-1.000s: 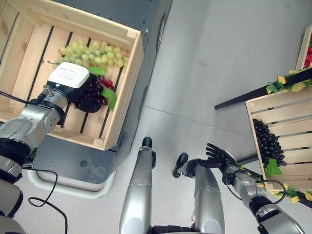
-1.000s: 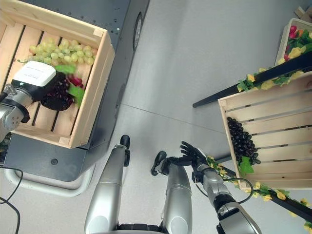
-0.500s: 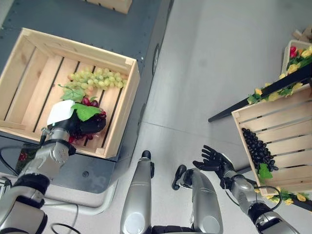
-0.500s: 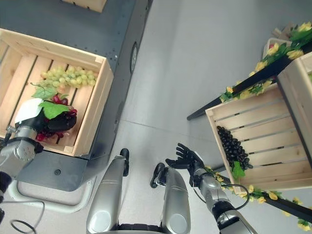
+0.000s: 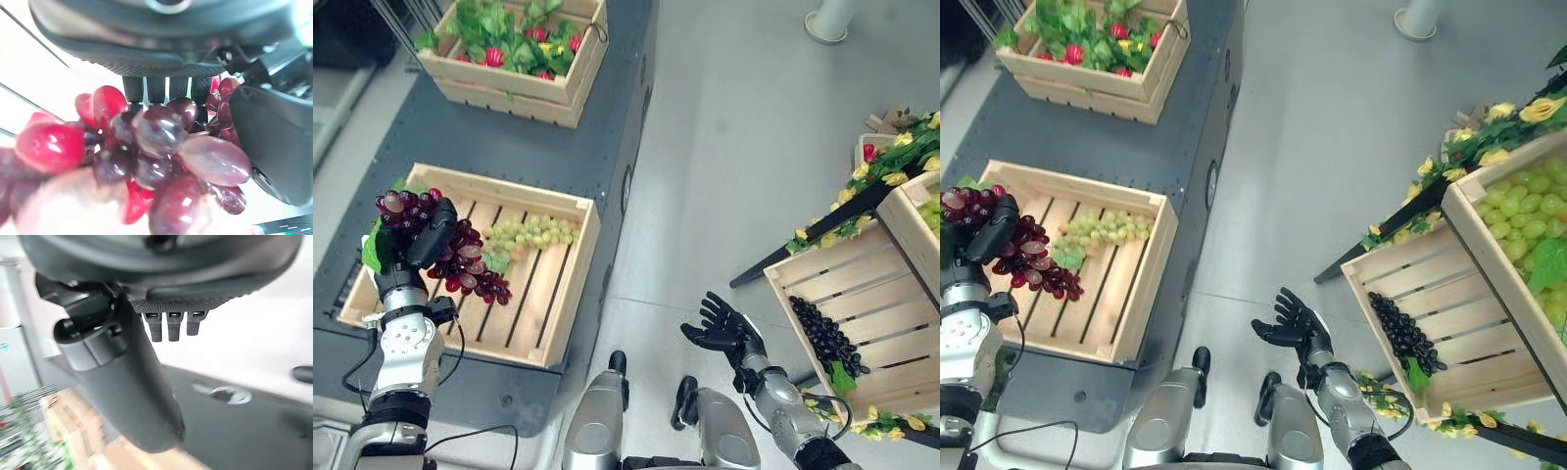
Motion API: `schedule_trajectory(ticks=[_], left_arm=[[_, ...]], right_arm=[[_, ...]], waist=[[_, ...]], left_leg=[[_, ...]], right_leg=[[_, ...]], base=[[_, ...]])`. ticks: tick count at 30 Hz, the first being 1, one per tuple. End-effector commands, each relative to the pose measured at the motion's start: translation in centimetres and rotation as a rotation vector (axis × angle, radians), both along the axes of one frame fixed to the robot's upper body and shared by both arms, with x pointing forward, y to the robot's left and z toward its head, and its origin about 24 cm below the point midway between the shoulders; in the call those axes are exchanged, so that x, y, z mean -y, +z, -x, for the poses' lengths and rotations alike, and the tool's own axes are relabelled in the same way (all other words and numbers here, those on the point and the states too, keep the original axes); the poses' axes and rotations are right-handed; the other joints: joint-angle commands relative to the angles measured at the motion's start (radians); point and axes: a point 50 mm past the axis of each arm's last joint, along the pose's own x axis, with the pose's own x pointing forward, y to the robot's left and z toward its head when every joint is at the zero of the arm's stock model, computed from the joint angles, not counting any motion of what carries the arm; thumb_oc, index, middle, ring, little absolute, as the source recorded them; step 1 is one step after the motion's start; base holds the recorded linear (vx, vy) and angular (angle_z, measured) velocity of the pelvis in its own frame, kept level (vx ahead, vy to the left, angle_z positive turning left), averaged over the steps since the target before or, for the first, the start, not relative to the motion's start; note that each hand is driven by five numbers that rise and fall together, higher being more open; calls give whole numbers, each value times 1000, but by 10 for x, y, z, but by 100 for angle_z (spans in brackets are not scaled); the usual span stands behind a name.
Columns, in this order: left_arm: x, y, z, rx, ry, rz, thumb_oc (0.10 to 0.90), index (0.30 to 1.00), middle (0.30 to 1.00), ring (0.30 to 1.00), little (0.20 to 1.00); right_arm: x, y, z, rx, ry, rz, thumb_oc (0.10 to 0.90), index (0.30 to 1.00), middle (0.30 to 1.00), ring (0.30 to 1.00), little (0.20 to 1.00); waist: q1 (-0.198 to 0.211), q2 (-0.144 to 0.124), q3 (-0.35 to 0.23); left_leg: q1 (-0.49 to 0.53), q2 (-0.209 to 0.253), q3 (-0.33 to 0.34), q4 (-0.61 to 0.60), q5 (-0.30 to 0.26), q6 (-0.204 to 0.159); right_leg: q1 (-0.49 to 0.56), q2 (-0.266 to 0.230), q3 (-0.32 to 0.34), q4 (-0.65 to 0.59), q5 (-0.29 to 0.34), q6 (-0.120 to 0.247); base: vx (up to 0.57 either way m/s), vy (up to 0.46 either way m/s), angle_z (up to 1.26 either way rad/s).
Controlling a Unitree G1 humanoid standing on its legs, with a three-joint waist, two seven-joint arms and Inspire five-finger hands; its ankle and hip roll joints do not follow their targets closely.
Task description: Pick up the fruits from the basket on one side to the basket on the other side
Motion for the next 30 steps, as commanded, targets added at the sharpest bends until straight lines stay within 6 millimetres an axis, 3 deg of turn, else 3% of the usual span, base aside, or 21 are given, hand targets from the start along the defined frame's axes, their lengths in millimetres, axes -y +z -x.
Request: schedule_trajectory(ticks=[1,6,9,16,23,30], left_arm=[[7,54,-1,297,-75,-79,400,300,300,300,300],[29,88,-12,379,-226,-164,400,300,300,300,300],[52,112,-26,426,-363,-180,400,300,300,300,300],[102,137,-47,463,-600,-206,400,300,300,300,300],[151,135,-58,376,-842,-252,400,300,300,300,300],[191,115,-71,235,-1055,-230,400,300,300,300,300]], right_arm=[[-19,23,-3,147,128,-9,800,900,900,900,900],[-41,48,-10,231,311,-120,800,900,900,900,900],[-60,71,-20,297,415,-212,800,900,900,900,900],[-94,118,-45,401,536,-309,800,900,900,900,900],[-107,155,-62,495,551,-338,800,900,900,900,900],[-117,181,-76,557,514,-345,800,900,900,900,900]], waist=[[-17,76,-231],[-5,80,-281],[3,79,-317],[11,76,-355],[5,66,-384],[-7,66,-398]], left_leg=[[115,-87,-51,-134,-39,26],[155,-84,-71,-222,-4,18],[173,-84,-93,-285,25,8],[190,-83,-107,-355,56,-1],[193,-71,-97,-368,63,-11],[201,-61,-89,-368,63,-19]], right_leg=[[13,22,6,-109,118,-30],[62,38,1,-206,143,-29],[91,51,-3,-279,166,-28],[122,75,-3,-379,208,-36],[147,95,-2,-417,214,-50],[164,103,-1,-429,214,-60]], base=[[25,-123,2],[-6,-131,0],[-25,-150,-3],[-33,-111,0],[-2,-81,-2],[0,-56,0]])
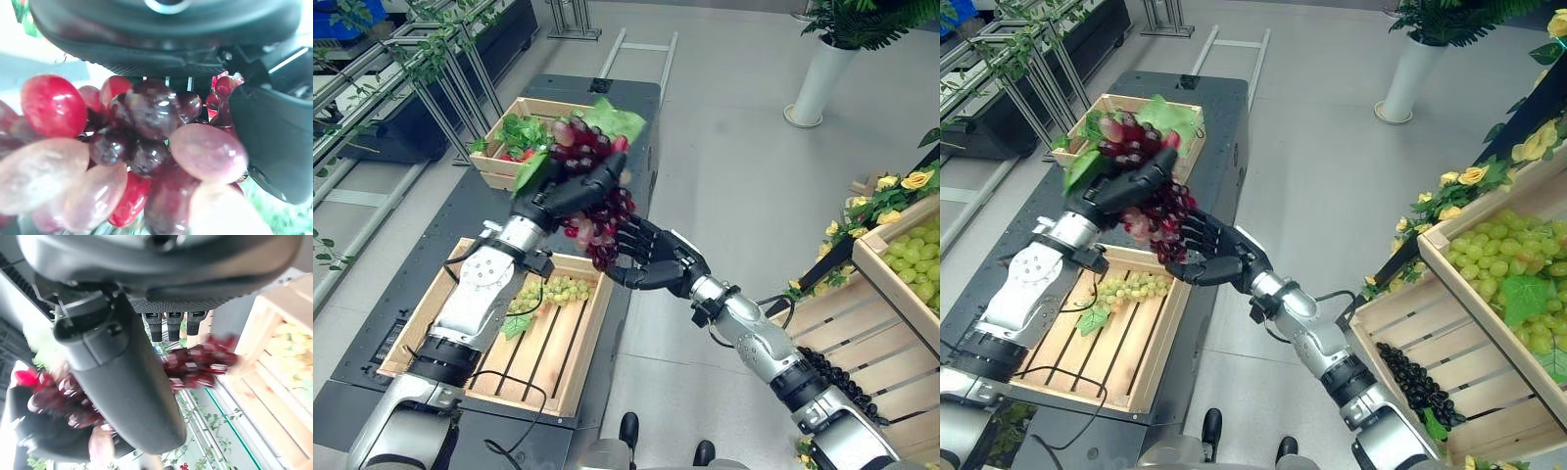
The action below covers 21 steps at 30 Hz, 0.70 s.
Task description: Pick up the fruits from the basket on one side to the basket on the other side
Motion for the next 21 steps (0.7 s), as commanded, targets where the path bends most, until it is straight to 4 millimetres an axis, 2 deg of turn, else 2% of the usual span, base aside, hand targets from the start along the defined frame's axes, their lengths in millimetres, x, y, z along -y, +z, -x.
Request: schedule_trajectory(ticks=[1,10,14,18,19,20,21], left_arm=[[28,47,-18,155,-118,72,400,300,300,300,300],[49,21,-24,45,-201,57,400,300,300,300,300],[59,11,-25,-3,-245,120,400,300,300,300,300],[67,14,-24,9,-285,180,400,300,300,300,300],[69,16,-23,13,-293,190,400,300,300,300,300],[70,17,-23,18,-296,194,400,300,300,300,300],[73,19,-22,25,-304,198,400,300,300,300,300]], right_arm=[[-22,45,-5,125,24,-200,800,900,900,900,900],[-30,68,-7,165,37,-285,800,900,900,900,900],[-34,71,-4,148,61,-340,800,900,900,900,900],[-40,66,-2,102,109,-381,800,900,900,900,900],[-40,65,-2,95,113,-394,750,825,825,825,825],[-40,65,-2,88,112,-406,627,641,641,641,641],[-40,65,-2,75,118,-440,474,411,411,411,411]], waist=[[1,37,-180],[-12,39,-192],[-18,39,-195],[-24,38,-201],[-24,38,-202],[-25,37,-202],[-25,37,-203]], left_leg=[[31,-40,-55,-11,-99,-24],[39,-35,-36,-11,-98,-29],[39,-33,-28,-11,-97,-30],[39,-32,-21,-11,-100,-30],[39,-31,-20,-11,-101,-30],[39,-31,-19,-11,-101,-30],[40,-30,-16,-11,-102,-30]], right_leg=[[-30,57,-5,2,10,-84],[-25,58,-4,2,7,-86],[-26,56,-1,2,8,-85],[-28,56,1,2,7,-83],[-29,55,0,2,7,-83],[-29,55,0,2,6,-83],[-28,56,0,2,7,-83]], base=[[-6,-35,0],[-4,-3,-1],[0,0,0],[-13,8,-5],[-15,9,-5],[0,0,0],[0,0,0]])
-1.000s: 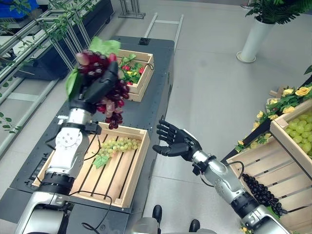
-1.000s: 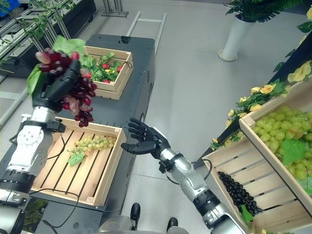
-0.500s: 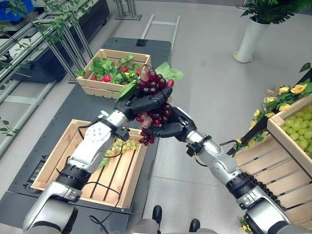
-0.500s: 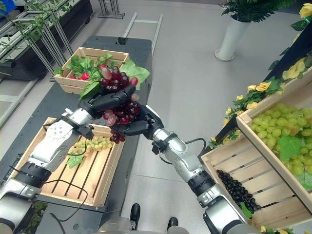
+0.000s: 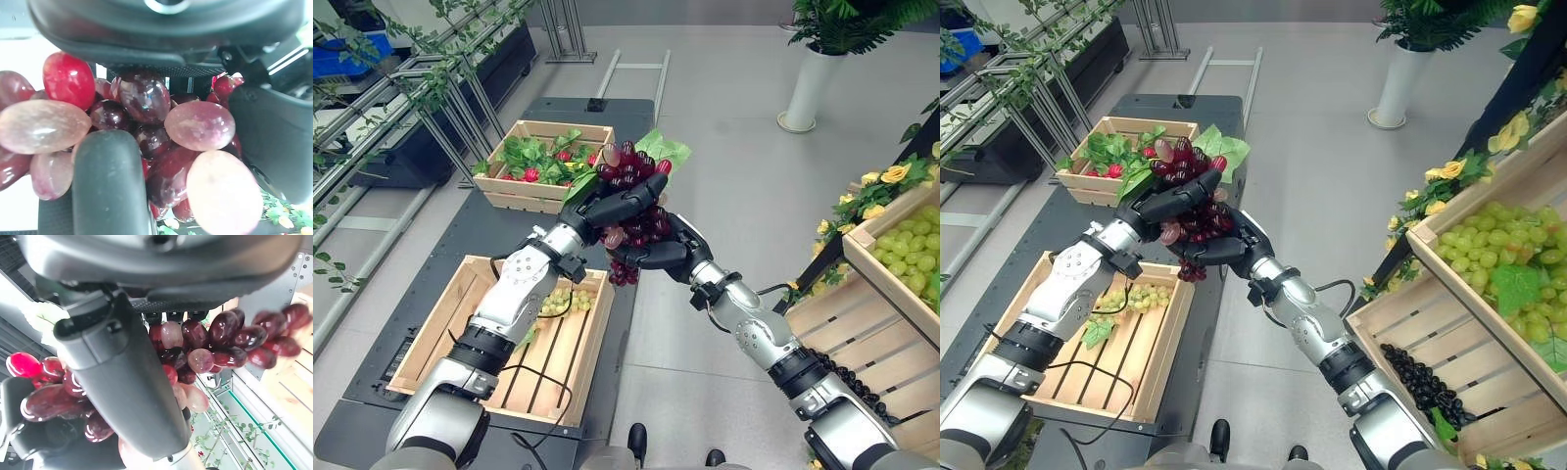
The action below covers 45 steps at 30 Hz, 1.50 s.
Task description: Pick up the fruits from the basket on one side to the basket on the other side
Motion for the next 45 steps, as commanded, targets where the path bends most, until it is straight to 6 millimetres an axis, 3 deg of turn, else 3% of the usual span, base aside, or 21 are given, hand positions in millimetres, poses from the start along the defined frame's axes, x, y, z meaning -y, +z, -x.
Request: schedule_trajectory(ticks=[1,7,8,9,21,29,36,45], left_arm=[[45,32,-10,116,-176,116,400,300,300,300,300],[45,30,-12,106,-140,105,400,300,300,300,300],[42,28,-13,97,-112,105,489,434,434,434,434],[39,26,-15,88,-77,100,800,900,900,900,900],[-10,-10,-23,-4,207,152,800,900,900,900,900],[-48,-23,-17,11,398,176,800,900,900,900,900],[-81,-43,-2,0,602,241,800,900,900,900,900],[-95,-59,14,13,730,267,800,900,900,900,900]], right_arm=[[-45,62,3,188,154,-330,400,300,300,300,300],[-36,62,0,181,91,-398,400,300,300,300,300],[-34,62,-1,181,78,-402,400,300,300,300,300],[-33,62,-1,181,67,-405,400,300,300,300,300],[-4,51,-7,183,-60,-368,400,300,300,300,300],[35,18,-6,121,-174,-308,400,300,300,300,300],[79,-20,1,57,-313,-135,400,300,300,300,300],[129,-53,17,-13,-465,98,400,300,300,300,300]], waist=[[-14,-5,-171],[-18,-7,-172],[-18,-7,-173],[-19,-7,-173],[-37,-13,-170],[-54,-18,-165],[-70,-24,-156],[-92,-38,-139]], left_leg=[[14,-34,-24,-2,-104,-30],[20,-34,-15,-2,-107,-28],[21,-34,-14,-2,-108,-28],[22,-34,-12,-2,-108,-27],[26,-29,6,-2,-113,-26],[31,-24,23,-2,-119,-27],[40,-24,20,-2,-124,-25],[52,-19,38,-2,-132,-26]], right_leg=[[-41,54,-19,2,5,-82],[-40,52,-18,2,5,-79],[-40,52,-16,2,5,-79],[-40,52,-15,2,5,-79],[-44,56,1,2,5,-76],[-44,60,10,2,3,-75],[-40,66,36,2,4,-75],[-35,73,57,2,5,-74]], base=[[0,0,0],[0,0,0],[-6,10,-5],[-2,6,-5],[-9,7,-5],[-3,2,-4],[4,6,-9],[9,3,-7]])
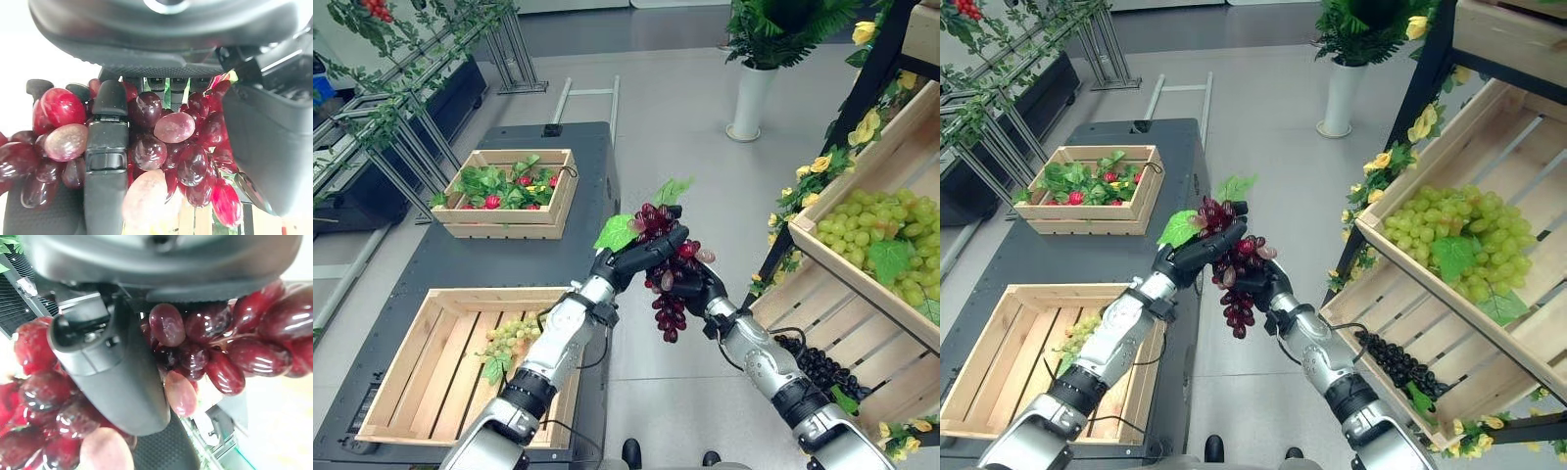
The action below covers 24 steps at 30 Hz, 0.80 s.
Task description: Pick up the fruits from the basket on one side to the basket on the other side
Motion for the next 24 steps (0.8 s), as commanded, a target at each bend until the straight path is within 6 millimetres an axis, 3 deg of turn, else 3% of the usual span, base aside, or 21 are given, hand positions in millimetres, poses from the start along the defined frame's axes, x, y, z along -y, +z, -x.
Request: schedule_trajectory(ticks=[1,11,20,24], left_arm=[[-133,33,-18,147,704,15,800,900,900,900,900],[-135,41,-10,269,744,-101,800,900,900,900,900],[-116,89,3,846,847,-571,800,900,900,900,900],[-111,91,6,927,828,-619,800,900,900,900,900]], right_arm=[[96,21,-2,185,-312,18,400,300,300,300,300],[115,-16,19,20,-369,16,400,300,300,300,300],[122,-42,41,-83,-412,-18,400,300,300,300,300],[123,-46,43,-99,-425,-31,400,300,300,300,300]], waist=[[-9,-28,-111],[-21,-32,-98],[-30,-32,-93],[-27,-34,-93]], left_leg=[[23,-31,-39,2,-130,-24],[34,-26,-18,2,-135,-24],[33,-20,2,2,-138,-25],[35,-20,-2,2,-141,-25]], right_leg=[[-21,63,-23,2,-17,-70],[-19,67,-6,2,-12,-68],[-23,66,-5,2,-10,-66],[-20,67,-6,2,-12,-66]], base=[[16,-1,-10],[15,-1,-7],[10,4,-5],[5,-2,-2]])
